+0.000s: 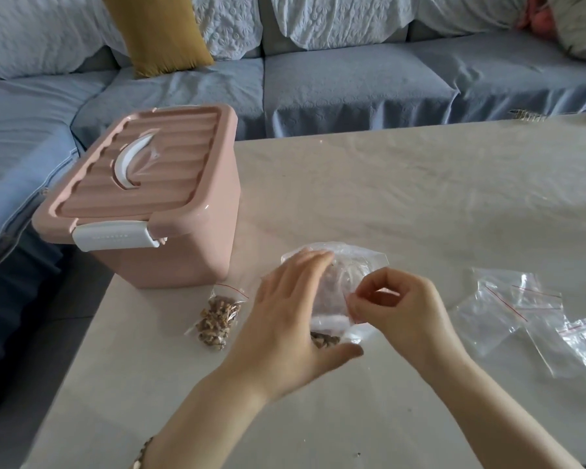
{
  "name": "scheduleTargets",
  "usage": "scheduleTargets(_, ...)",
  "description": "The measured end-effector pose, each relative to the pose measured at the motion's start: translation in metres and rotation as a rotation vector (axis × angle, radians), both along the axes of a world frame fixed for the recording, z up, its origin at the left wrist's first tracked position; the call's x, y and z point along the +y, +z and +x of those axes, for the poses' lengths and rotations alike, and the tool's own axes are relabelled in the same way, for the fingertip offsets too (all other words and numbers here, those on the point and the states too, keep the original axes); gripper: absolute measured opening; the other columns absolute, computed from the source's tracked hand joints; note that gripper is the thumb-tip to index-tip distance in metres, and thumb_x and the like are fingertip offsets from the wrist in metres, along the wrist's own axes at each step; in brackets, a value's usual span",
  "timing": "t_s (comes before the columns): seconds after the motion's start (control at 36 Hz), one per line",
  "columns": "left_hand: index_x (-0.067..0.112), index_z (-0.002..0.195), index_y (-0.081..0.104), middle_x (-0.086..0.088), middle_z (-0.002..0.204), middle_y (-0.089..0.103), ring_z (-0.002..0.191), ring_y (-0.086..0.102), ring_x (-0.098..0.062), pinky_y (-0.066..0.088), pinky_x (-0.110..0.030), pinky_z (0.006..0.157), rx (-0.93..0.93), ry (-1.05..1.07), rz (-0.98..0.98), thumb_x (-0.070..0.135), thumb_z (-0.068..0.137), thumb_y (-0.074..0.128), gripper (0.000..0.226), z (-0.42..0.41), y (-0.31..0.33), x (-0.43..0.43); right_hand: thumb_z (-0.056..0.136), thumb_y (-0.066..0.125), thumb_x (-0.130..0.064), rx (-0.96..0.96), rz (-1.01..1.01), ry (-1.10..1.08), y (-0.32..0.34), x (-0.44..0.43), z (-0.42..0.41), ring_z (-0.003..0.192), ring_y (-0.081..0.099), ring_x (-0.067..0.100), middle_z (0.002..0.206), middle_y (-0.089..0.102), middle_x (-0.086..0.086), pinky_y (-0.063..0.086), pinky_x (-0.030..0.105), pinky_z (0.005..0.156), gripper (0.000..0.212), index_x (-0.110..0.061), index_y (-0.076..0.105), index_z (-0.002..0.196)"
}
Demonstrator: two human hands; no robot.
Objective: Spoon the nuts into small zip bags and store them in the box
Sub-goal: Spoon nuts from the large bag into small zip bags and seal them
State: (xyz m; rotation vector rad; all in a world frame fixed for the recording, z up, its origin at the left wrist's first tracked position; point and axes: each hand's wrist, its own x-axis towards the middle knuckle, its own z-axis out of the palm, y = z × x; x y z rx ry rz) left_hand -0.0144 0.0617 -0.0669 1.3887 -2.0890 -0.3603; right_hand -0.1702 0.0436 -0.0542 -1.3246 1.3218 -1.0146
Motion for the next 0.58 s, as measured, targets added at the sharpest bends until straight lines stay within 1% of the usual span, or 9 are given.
scheduleTargets(0.06, 0.017, 0.137, 0.026, 0.004, 0.138, 0.040, 0.131, 0.029, -0.011, 0.023, -0.028, 0.106, -0.057, -0.024, -0.033, 0.060, 0.062, 0.059, 0.093, -0.004, -0.006, 0.000, 0.073, 0.069, 0.002, -0.047, 0.036, 0.050, 0.005, 0.003, 0.003, 0.053, 0.062, 0.011, 0.056, 0.067, 0.002, 0.046, 0.016, 0.056, 0.025, -0.017, 0.062, 0.058)
scheduleTargets(0.11, 0.015, 0.134, 0.032, 0.001, 0.129, 0.050, 0.123, 0.037, -0.012, 0.029, -0.031, 0.102, -0.066, 0.002, -0.067, 0.056, 0.063, 0.059, 0.087, -0.009, -0.011, -0.002, 0.072, 0.068, 0.005, -0.064, 0.054, 0.115, 0.007, 0.006, 0.005, 0.054, 0.062, 0.012, 0.058, 0.068, 0.002, 0.048, 0.020, 0.057, 0.032, -0.022, 0.064, 0.056)
scheduleTargets(0.17, 0.018, 0.129, 0.036, 0.011, 0.119, 0.049, 0.115, 0.042, -0.007, 0.032, -0.023, 0.099, -0.003, 0.047, -0.065, 0.051, 0.063, 0.061, 0.078, -0.012, -0.012, -0.003, 0.072, 0.068, 0.006, -0.028, 0.009, 0.159, 0.007, 0.008, 0.005, 0.053, 0.061, 0.009, 0.058, 0.066, -0.005, 0.049, 0.019, 0.055, 0.037, -0.027, 0.065, 0.055)
scheduleTargets(0.25, 0.025, 0.123, 0.041, 0.019, 0.115, 0.040, 0.114, 0.037, 0.003, 0.031, -0.011, 0.094, 0.015, 0.090, 0.025, 0.052, 0.062, 0.055, 0.069, -0.014, -0.015, -0.005, 0.072, 0.072, -0.001, 0.111, -0.157, 0.182, 0.005, 0.008, 0.003, 0.059, 0.061, 0.005, 0.066, 0.062, -0.019, 0.049, 0.017, 0.058, 0.041, -0.036, 0.062, 0.054)
scheduleTargets(0.33, 0.021, 0.109, 0.051, 0.018, 0.104, 0.044, 0.106, 0.040, 0.001, 0.030, -0.007, 0.088, 0.009, 0.111, 0.022, 0.050, 0.060, 0.051, 0.056, -0.015, -0.020, -0.005, 0.075, 0.073, -0.010, 0.194, -0.229, 0.189, 0.002, 0.006, 0.002, 0.063, 0.060, 0.008, 0.071, 0.060, -0.018, 0.051, 0.022, 0.062, 0.038, -0.041, 0.062, 0.056)
scheduleTargets(0.39, 0.025, 0.101, 0.046, 0.023, 0.095, 0.039, 0.097, 0.042, 0.000, 0.028, -0.005, 0.083, 0.049, 0.124, -0.011, 0.049, 0.060, 0.055, 0.048, -0.015, -0.020, -0.004, 0.076, 0.071, -0.005, 0.244, -0.255, 0.166, -0.001, 0.005, 0.002, 0.066, 0.060, 0.008, 0.074, 0.060, -0.016, 0.049, 0.019, 0.064, 0.041, -0.042, 0.063, 0.059)
scheduleTargets(0.44, 0.028, 0.095, 0.041, 0.021, 0.091, 0.042, 0.089, 0.043, -0.002, 0.027, -0.010, 0.077, 0.046, 0.141, -0.079, 0.048, 0.063, 0.057, 0.041, -0.014, -0.019, -0.002, 0.079, 0.065, 0.000, 0.306, -0.288, 0.132, -0.002, 0.005, 0.002, 0.074, 0.058, 0.005, 0.077, 0.059, -0.013, 0.045, 0.012, 0.066, 0.042, -0.040, 0.067, 0.068)
scheduleTargets(0.5, 0.027, 0.093, 0.039, 0.013, 0.093, 0.050, 0.089, 0.046, -0.004, 0.025, -0.015, 0.074, -0.024, 0.166, -0.132, 0.046, 0.065, 0.054, 0.037, -0.013, -0.019, -0.002, 0.082, 0.058, 0.003, 0.339, -0.308, 0.127, 0.002, 0.009, 0.003, 0.080, 0.055, -0.001, 0.082, 0.058, -0.016, 0.040, 0.006, 0.068, 0.034, -0.027, 0.074, 0.077)
scheduleTargets(0.58, 0.025, 0.089, 0.042, 0.012, 0.093, 0.055, 0.088, 0.047, -0.006, 0.023, -0.019, 0.072, -0.127, 0.190, -0.160, 0.039, 0.065, 0.053, 0.030, -0.014, -0.018, -0.004, 0.085, 0.049, -0.004, 0.336, -0.289, 0.255, 0.009, 0.016, 0.006, 0.074, 0.055, 0.001, 0.073, 0.061, -0.012, 0.039, 0.009, 0.065, 0.030, -0.022, 0.070, 0.076)
